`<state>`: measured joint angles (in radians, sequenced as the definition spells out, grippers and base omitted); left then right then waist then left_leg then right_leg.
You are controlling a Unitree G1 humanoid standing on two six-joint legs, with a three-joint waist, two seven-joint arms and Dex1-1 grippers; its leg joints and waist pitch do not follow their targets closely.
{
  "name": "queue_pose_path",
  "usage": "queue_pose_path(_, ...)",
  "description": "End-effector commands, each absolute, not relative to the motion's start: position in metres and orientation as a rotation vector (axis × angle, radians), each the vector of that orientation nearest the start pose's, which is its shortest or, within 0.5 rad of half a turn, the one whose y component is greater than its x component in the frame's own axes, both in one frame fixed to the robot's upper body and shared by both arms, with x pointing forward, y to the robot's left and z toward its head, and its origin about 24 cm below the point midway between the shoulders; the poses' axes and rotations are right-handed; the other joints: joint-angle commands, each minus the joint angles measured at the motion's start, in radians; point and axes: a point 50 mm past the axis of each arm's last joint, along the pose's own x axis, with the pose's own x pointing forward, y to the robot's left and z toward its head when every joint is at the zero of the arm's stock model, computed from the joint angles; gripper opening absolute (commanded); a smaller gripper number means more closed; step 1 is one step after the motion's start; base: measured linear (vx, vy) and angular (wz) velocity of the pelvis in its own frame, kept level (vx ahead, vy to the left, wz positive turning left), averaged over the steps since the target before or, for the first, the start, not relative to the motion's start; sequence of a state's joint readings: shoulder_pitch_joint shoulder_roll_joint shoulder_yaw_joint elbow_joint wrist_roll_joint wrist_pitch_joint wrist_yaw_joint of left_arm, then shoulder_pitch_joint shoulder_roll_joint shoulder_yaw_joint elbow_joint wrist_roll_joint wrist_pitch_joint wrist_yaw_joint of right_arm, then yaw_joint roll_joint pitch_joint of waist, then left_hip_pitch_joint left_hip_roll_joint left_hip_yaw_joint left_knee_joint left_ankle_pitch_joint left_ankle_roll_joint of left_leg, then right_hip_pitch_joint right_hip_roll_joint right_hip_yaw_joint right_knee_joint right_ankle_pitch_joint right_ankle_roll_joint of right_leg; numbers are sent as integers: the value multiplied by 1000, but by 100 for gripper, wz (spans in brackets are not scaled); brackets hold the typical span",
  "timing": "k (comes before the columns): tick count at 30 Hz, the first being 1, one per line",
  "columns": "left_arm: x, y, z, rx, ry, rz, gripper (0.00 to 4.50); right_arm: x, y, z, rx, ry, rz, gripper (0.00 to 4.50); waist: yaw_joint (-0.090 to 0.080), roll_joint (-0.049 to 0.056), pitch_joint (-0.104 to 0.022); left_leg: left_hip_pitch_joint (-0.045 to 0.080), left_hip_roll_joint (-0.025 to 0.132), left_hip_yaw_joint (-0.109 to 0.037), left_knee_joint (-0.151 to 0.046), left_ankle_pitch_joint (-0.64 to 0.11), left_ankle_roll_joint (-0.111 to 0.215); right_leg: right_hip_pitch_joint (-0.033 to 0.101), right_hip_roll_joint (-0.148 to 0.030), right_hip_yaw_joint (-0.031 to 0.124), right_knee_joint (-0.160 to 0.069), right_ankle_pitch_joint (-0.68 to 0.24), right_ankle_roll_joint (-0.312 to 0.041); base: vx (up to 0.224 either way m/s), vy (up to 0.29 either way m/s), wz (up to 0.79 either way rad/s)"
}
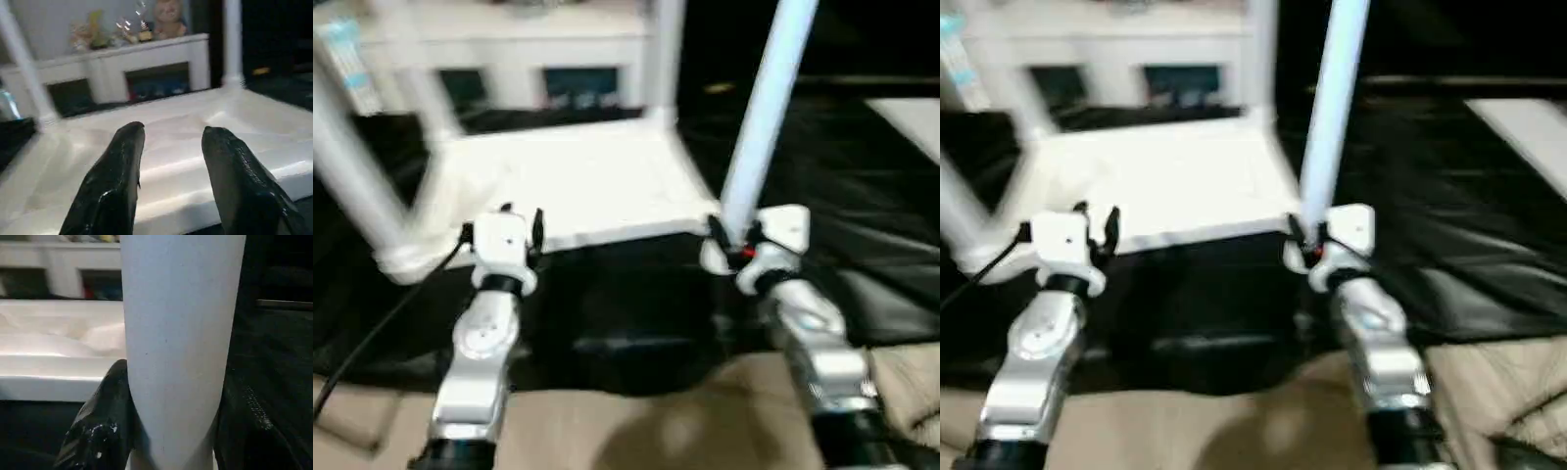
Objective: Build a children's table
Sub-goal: Move to table
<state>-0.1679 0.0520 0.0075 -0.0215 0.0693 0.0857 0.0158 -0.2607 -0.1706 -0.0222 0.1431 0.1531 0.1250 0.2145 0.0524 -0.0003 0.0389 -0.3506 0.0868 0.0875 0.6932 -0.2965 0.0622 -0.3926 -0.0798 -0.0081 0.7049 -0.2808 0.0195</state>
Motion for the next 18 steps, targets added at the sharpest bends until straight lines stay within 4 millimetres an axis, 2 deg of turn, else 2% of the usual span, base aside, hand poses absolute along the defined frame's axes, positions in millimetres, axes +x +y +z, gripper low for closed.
queue_pose_path(1,285,158,83,124,-98,27,222,306,-154,78,-26,-22,269,185,38,-28,-50,-84,11,-12,54,-11,21,146,-155,130,-193,-466,45,72,-74,-6)
queue_pose_path(2,284,160,83,127,-98,31,222,306,-153,79,-23,-23,276,185,44,-52,-31,-127,29,-12,55,31,20,170,-198,37,-206,-442,17,72,-74,-6)
queue_pose_path(3,284,161,83,128,-97,37,222,307,-151,79,-26,-23,286,185,32,-21,-38,-108,49,-19,37,56,5,163,-219,7,-216,-431,-2,78,-17,15)
queue_pose_path(4,283,162,82,127,-97,42,222,307,-150,79,-30,-23,294,185,18,1,-29,-84,73,-8,7,53,4,150,-226,-66,-264,-524,-77,106,70,33)
queue_pose_path(5,283,163,82,125,-96,44,222,307,-149,79,-34,-24,299,185,7,19,-28,-92,87,-5,-19,58,13,184,-219,-111,-269,-541,-103,106,70,33)
queue_pose_path(6,282,163,82,123,-96,45,222,307,-149,79,-24,-28,298,185,-13,54,-22,-115,96,-15,-95,-6,46,230,-146,-182,-249,-501,-85,166,121,28)
queue_pose_path(7,282,162,81,119,-96,44,222,307,-150,80,1,-32,287,185,-67,99,-49,79,187,-109,-187,-388,14,85,10,-136,-53,-242,-109,187,88,14)
queue_pose_path(8,282,162,81,119,-96,44,222,307,-150,80,1,-32,287,185,-78,83,-58,109,207,-136,-191,-367,50,51,12,-114,-25,-153,-97,187,88,14)
queue_pose_path(9,282,161,81,118,-95,44,222,308,-152,80,12,-33,281,185,-70,80,-61,125,212,-146,-184,-330,84,23,12,-93,-3,-119,-77,168,47,11)
queue_pose_path(10,281,159,80,117,-90,33,222,308,-153,81,11,-33,283,185,-66,73,-61,135,202,-136,-159,-179,166,-22,8,-75,20,-66,-23,140,53,9)
queue_pose_path(11,281,158,79,127,-84,26,222,308,-154,81,3,-35,287,185,-61,61,-57,122,185,-114,-160,-80,220,-38,9,-69,33,-27,24,140,53,9)
queue_pose_path(12,281,158,78,135,-80,21,222,309,-154,81,-2,-36,287,185,-60,52,-58,119,184,-103,-165,-46,247,-45,4,-63,34,-1,40,120,28,0)
queue_pose_path(13,280,158,78,133,-78,19,222,309,-156,82,0,-37,282,185,-56,22,-48,97,158,-52,-173,-31,263,-53,-18,-40,-14,98,14,121,-41,1)
queue_pose_path(14,280,158,78,132,-77,19,222,309,-156,82,0,-37,281,185,-56,22,-48,97,158,-52,-173,-31,263,-53,-18,-40,-14,98,14,121,-41,1)
queue_pose_path(15,280,159,78,129,-78,18,222,309,-157,82,5,-39,279,185,-26,-54,-54,11,33,36,-90,-213,152,75,-97,71,-164,-85,-41,105,-110,3)
queue_pose_path(16,280,159,78,129,-77,16,222,309,-157,82,4,-39,280,185,-5,-57,-46,-7,0,42,-3,-191,116,106,-158,126,-210,-272,-75,45,-73,2)
queue_pose_path(17,280,159,78,129,-76,11,222,309,-157,82,2,-40,283,185,10,-50,-56,-54,15,7,40,-60,50,159,-176,133,-202,-420,-127,120,-115,0)
queue_pose_path(18,280,159,78,129,-75,9,222,309,-157,82,1,-40,284,185,14,-49,-52,-67,12,-1,45,-14,23,159,-160,120,-197,-430,-127,132,-81,-5)
